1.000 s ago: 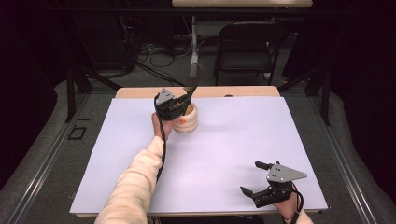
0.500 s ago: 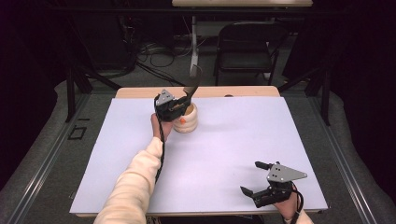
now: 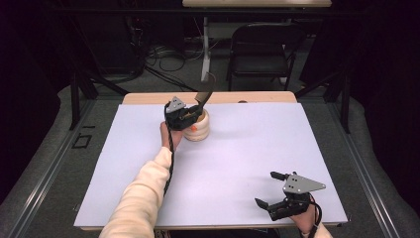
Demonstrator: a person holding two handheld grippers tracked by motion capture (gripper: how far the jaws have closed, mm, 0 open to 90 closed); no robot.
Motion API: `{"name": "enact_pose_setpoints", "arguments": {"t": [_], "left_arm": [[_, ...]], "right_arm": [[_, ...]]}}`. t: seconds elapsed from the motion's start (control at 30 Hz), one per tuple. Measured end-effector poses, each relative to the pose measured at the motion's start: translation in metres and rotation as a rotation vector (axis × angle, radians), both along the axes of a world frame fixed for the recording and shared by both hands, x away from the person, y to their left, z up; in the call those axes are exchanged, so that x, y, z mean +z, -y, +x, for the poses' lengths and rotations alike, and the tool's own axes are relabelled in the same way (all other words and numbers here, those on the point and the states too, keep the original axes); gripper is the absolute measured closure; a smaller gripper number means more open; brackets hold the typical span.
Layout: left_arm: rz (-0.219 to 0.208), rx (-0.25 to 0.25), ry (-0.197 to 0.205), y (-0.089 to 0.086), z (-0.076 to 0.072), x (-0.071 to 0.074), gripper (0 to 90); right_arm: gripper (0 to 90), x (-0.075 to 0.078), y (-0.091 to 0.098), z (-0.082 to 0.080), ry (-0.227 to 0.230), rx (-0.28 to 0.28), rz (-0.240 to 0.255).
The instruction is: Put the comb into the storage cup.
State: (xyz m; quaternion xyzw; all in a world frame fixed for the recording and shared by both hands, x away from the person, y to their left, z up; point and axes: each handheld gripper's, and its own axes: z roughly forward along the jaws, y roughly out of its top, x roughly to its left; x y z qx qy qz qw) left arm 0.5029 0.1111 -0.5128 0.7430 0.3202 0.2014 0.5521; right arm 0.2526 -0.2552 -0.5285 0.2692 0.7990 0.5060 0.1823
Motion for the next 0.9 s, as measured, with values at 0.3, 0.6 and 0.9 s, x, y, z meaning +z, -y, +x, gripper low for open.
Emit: {"name": "enact_pose_setpoints", "arguments": {"t": [0.3,0.6,0.9], "left_arm": [[0.011,-0.021,-0.010,-0.003,-0.004,0.005,57.6],[0.075,-0.015,-0.027,-0.007,-0.014,0.015,35.1],[0.141,-0.006,-0.028,-0.007,-0.032,0.028,16.0]], "right_arm": [[0.0,0.000,0.000,0.000,0.002,-0.001,0.000],[0.0,0.000,0.000,0.000,0.003,0.000,0.002],[0.0,0.000,0.000,0.000,-0.001,0.000,0.000]]}}
